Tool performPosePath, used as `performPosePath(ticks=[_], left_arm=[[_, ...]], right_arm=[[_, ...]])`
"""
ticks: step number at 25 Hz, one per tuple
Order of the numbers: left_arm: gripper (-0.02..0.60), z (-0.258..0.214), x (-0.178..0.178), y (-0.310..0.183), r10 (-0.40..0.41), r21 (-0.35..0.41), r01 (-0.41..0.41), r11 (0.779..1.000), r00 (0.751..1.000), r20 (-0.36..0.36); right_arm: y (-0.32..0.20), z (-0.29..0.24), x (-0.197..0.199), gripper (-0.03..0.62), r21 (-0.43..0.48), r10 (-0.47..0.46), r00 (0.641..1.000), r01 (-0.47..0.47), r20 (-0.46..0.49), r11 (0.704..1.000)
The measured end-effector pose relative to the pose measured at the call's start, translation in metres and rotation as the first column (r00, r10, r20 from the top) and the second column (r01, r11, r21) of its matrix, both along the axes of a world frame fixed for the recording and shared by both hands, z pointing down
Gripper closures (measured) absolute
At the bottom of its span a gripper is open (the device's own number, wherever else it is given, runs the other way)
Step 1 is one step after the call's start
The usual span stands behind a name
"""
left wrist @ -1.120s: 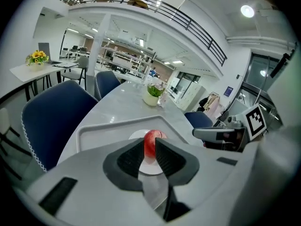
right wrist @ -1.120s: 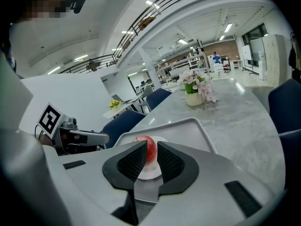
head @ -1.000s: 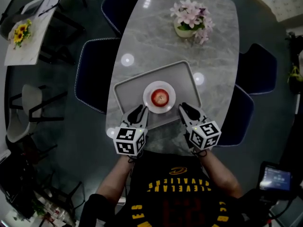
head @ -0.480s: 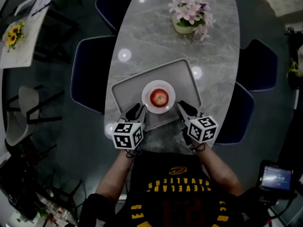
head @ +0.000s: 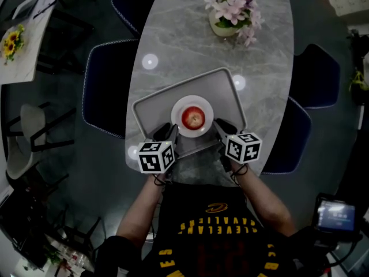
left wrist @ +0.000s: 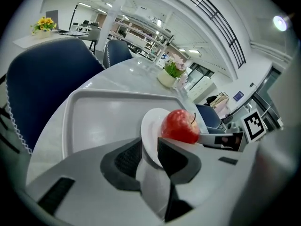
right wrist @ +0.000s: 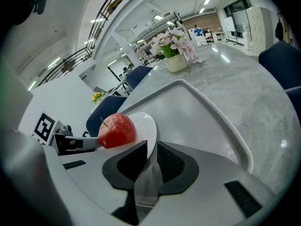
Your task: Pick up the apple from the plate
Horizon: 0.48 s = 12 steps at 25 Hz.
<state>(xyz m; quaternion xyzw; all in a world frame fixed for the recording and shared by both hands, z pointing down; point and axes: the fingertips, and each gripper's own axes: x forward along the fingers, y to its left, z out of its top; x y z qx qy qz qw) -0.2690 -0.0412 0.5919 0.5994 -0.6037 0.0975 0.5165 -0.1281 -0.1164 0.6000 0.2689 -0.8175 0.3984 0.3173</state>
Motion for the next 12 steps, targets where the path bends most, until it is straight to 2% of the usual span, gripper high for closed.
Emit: performPosePath(ticks=[12], left_arm=[[0.489,0.014,0.007,0.001,0.001,-0.071,-0.004,0.997,0.999,-0.04]], right_arm=[[0.002,0.012,-0.007,0.543,-0.105,-0.002,0.998,-0.006,-0.067,0.995]])
